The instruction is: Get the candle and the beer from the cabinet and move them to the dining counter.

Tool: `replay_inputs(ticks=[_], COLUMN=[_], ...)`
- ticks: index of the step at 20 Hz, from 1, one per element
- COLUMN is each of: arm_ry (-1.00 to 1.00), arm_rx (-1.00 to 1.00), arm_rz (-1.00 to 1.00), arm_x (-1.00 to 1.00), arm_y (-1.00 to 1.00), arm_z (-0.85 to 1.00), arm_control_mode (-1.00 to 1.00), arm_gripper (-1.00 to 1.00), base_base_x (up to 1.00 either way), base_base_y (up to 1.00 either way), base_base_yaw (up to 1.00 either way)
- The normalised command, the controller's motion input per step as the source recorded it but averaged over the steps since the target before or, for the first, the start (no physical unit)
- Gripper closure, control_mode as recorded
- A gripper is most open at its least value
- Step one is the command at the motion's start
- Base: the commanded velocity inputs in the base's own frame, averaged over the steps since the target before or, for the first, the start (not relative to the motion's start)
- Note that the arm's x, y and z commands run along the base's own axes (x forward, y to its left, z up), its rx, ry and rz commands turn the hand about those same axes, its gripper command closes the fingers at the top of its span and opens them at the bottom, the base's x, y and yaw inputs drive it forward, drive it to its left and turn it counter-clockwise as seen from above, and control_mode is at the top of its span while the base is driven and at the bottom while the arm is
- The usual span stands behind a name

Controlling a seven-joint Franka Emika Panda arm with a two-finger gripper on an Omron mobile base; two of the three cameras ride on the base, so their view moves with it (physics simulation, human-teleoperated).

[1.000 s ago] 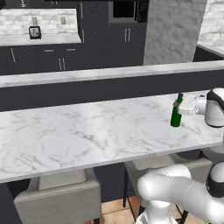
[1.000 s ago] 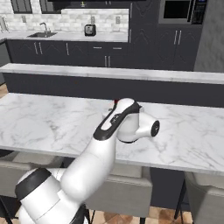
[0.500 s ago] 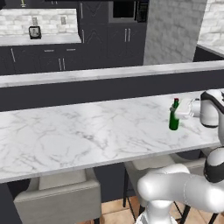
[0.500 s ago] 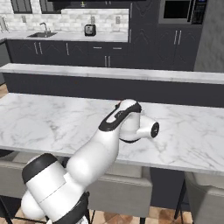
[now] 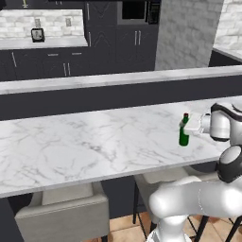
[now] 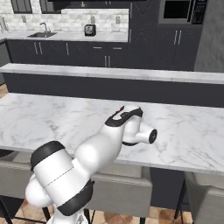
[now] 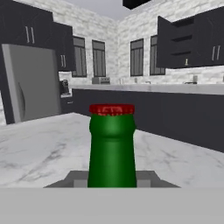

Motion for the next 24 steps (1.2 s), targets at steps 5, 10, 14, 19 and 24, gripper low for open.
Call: replay_inputs(ticks=[5, 10, 14, 19, 24], arm_ry=[0.00, 0.00, 0.00, 0.00, 0.00], arm_rx=[0.00, 0.00, 0.02, 0.08, 0.05], arm_rz=[0.00, 0.00, 0.00, 0.00, 0.00], arm_x=[0.15, 0.20, 0.29, 0.38, 0.41], arm_y=[0.00, 0.00, 0.00, -0.10, -0.07], arm_z=[-0.40, -0.25, -0.05, 0.00, 0.00], arm_control_mode=[-1.00, -1.00, -1.00, -1.00, -1.00], arm_gripper=[1.00, 1.00, 1.00, 1.00, 1.00], base_base_x=[0.00, 0.00, 0.00, 0.00, 0.00], base_base_y=[0.00, 0.00, 0.00, 0.00, 0.00], base_base_yaw=[0.00, 0.00, 0.00, 0.00, 0.00])
